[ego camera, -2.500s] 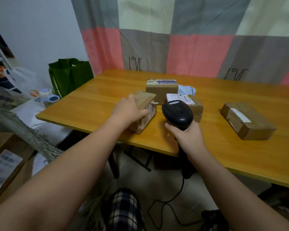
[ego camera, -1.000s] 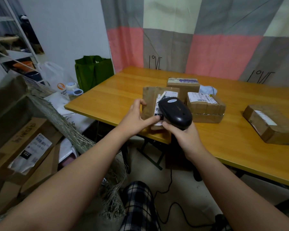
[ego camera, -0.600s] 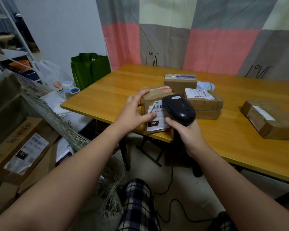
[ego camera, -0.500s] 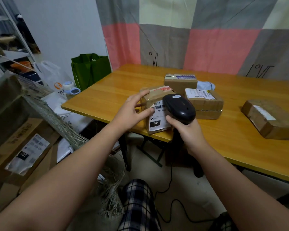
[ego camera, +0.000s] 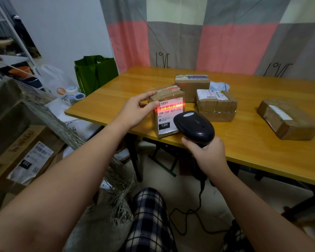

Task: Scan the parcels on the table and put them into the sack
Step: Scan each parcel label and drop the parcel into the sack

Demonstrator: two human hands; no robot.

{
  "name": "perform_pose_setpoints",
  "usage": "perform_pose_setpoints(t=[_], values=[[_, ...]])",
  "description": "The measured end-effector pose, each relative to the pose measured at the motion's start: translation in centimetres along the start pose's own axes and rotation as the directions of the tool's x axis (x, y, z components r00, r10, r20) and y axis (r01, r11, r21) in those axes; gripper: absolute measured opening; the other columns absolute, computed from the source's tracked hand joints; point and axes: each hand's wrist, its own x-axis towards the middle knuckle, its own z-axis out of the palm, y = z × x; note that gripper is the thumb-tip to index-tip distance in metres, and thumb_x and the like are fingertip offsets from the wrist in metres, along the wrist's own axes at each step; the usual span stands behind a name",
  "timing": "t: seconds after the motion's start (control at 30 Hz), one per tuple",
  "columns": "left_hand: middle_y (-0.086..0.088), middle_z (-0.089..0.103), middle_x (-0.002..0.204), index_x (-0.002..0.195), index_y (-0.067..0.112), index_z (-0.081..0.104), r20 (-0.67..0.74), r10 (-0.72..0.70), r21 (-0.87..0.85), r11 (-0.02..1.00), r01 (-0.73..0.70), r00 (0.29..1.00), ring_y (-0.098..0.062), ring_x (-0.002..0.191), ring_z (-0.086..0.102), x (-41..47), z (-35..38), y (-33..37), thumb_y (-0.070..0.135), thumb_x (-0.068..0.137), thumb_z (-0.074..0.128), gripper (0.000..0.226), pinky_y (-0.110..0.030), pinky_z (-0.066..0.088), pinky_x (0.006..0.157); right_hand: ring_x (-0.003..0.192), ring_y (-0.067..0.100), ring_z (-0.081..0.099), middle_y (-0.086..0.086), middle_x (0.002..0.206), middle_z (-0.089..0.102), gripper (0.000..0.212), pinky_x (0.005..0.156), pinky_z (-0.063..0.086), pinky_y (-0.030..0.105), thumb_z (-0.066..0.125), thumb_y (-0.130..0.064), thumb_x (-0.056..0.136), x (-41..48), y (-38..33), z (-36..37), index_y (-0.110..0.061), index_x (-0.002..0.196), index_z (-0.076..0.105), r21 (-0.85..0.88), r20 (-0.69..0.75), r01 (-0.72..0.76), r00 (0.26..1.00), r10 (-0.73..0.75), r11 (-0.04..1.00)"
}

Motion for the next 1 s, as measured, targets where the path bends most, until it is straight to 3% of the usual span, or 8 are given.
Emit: perform_pose_setpoints(t=[0.13, 0.3, 0.53, 0.6, 0.67, 0.8, 0.93, 1.0], values=[[0.013, 0.052, 0.127, 0.123, 0.045, 0.056, 0.002, -0.008, -0.005, 1.0, 0.008, 1.0, -0.01, 0.106, 0.057, 0.0, 0.1, 0.0, 0.042, 0.086, 0.065, 0.038, -0.026, 0.047, 0.089, 0.067, -0.008, 0.063, -0.012, 0.065, 0.066, 0.026, 0.057, 0.045, 0.006, 0.078, -0.011, 0.077, -0.7, -0.6, -0.2, -0.031, 0.075, 0.062, 0.021, 0.016, 0.02, 1.0, -0.02, 1.0], [0.013, 0.052, 0.127, 0.124, 0.046, 0.055, 0.005, -0.007, -0.009, 1.0, 0.007, 1.0, -0.003, 0.1, 0.055, 0.0, 0.1, -0.1, 0.042, 0.087, 0.066, 0.039, -0.013, 0.042, 0.076, 0.071, -0.007, 0.063, -0.01, 0.073, 0.068, 0.027, 0.06, 0.048, 0.008, 0.078, -0.011, 0.077, -1.2, -0.8, -0.3, -0.033, 0.078, 0.062, 0.024, 0.038, 0.022, 0.999, -0.023, 0.999], [0.015, 0.056, 0.112, 0.122, 0.041, 0.058, -0.021, -0.001, -0.002, 1.0, 0.001, 1.0, -0.01, 0.095, 0.059, 0.1, 0.3, -0.2, 0.046, 0.082, 0.066, 0.041, -0.018, 0.044, 0.079, 0.078, -0.009, 0.063, -0.013, 0.078, 0.068, 0.029, 0.066, 0.048, 0.007, 0.078, -0.01, 0.077, -1.2, -0.7, -0.1, -0.035, 0.081, 0.063, 0.05, 0.055, 0.028, 0.998, -0.031, 0.998], [0.019, 0.051, 0.108, 0.122, 0.039, 0.057, -0.015, 0.037, 0.041, 0.998, -0.037, 0.999, -0.007, 0.091, 0.056, -0.3, 0.4, -0.1, 0.049, 0.079, 0.066, 0.045, -0.024, 0.048, 0.08, 0.086, -0.007, 0.063, -0.011, 0.09, 0.069, 0.027, 0.072, 0.049, 0.009, 0.078, -0.016, 0.077, -1.1, -0.6, 0.0, -0.032, 0.094, 0.065, 0.067, 0.066, -0.001, 0.998, -0.004, 0.998], [0.01, 0.051, 0.113, 0.122, 0.036, 0.055, -0.026, 0.067, 0.085, 0.994, -0.065, 0.997, -0.011, 0.094, 0.055, -1.2, 0.4, -0.1, 0.048, 0.079, 0.068, 0.046, -0.032, 0.052, 0.084, 0.1, -0.004, 0.06, -0.009, 0.108, 0.067, 0.04, 0.082, 0.047, 0.013, 0.078, -0.019, 0.077, -0.7, -0.5, 0.2, -0.026, 0.112, 0.062, 0.073, 0.081, -0.033, 0.996, 0.027, 0.997], [-0.002, 0.052, 0.123, 0.115, 0.042, 0.052, -0.197, -0.008, -0.036, 0.999, 0.001, 0.98, -0.018, 0.093, 0.061, -5.3, -1.0, -0.1, 0.046, 0.077, 0.07, 0.042, -0.035, 0.055, 0.081, 0.105, -0.011, 0.055, -0.005, 0.121, 0.059, 0.05, 0.081, 0.042, 0.003, 0.081, -0.016, 0.074, 0.0, -1.3, 1.5, -0.041, 0.107, 0.052, 0.082, 0.148, 0.001, 0.989, -0.013, 0.997], [0.006, 0.052, 0.122, 0.113, 0.049, 0.052, -0.46, -0.065, -0.105, 0.994, 0.019, 0.886, -0.015, 0.095, 0.062, -12.5, -3.7, -1.3, 0.056, 0.071, 0.067, 0.046, -0.027, 0.053, 0.08, 0.1, -0.019, 0.054, -0.008, 0.118, 0.059, 0.052, 0.078, 0.041, -0.001, 0.082, -0.016, 0.073, -0.4, -2.7, 5.5, -0.044, 0.104, 0.05, 0.085, 0.336, 0.027, 0.94, -0.054, 0.996], [0.008, 0.051, 0.122, 0.113, 0.053, 0.051, -0.541, -0.107, -0.096, 0.993, 0.066, 0.834, -0.013, 0.099, 0.06, -16.4, -5.5, -2.7, 0.057, 0.069, 0.068, 0.047, -0.031, 0.054, 0.084, 0.099, -0.017, 0.055, -0.012, 0.116, 0.059, 0.052, 0.077, 0.043, 0.001, 0.082, -0.02, 0.074, -1.1, -3.3, 8.3, -0.045, 0.105, 0.049, 0.105, 0.45, 0.02, 0.891, -0.065, 0.994]])
